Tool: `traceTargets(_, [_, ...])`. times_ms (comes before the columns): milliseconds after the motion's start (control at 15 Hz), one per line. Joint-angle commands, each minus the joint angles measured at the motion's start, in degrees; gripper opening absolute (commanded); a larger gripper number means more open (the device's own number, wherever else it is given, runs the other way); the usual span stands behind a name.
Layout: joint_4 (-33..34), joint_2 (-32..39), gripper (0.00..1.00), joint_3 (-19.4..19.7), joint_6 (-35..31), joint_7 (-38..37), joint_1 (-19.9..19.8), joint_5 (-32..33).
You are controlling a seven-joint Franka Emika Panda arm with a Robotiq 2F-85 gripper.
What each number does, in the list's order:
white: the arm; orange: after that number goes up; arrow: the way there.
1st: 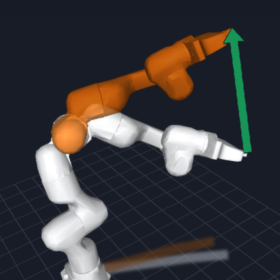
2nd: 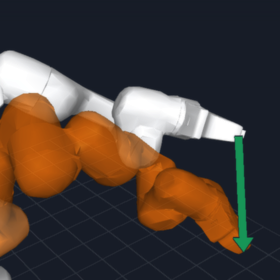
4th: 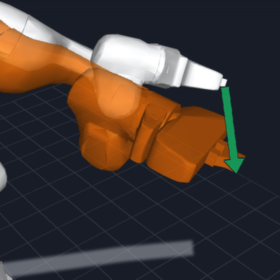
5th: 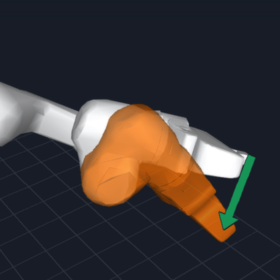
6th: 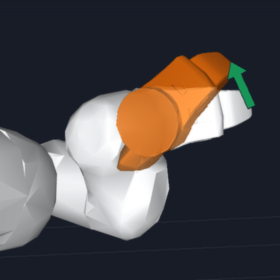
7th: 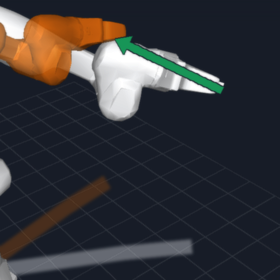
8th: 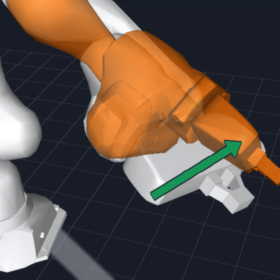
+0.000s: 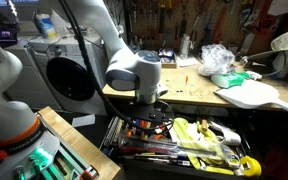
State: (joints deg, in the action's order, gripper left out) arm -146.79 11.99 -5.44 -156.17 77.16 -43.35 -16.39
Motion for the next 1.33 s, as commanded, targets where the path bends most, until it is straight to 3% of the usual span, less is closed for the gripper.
traceTargets(0, [-0.6,-11.65,1.0,6.04,11.9,1.31,2.86,-3.18])
traceTargets(133, [1.16,-16.24,1.0,10.28,17.82,-2.83,6.25,0.4])
traceTargets(333, [3.25,-22.99,1.0,13.68,23.42,-9.63,11.95,4.82])
traceTargets(800, [3.89,-33.79,1.0,14.93,27.67,-23.69,24.08,17.64])
traceTargets(867, [5.07,-31.09,1.0,17.05,25.81,-22.43,25.16,16.3])
traceTargets(1267, [5.01,-32.84,1.0,17.3,26.9,-24.07,26.76,17.7])
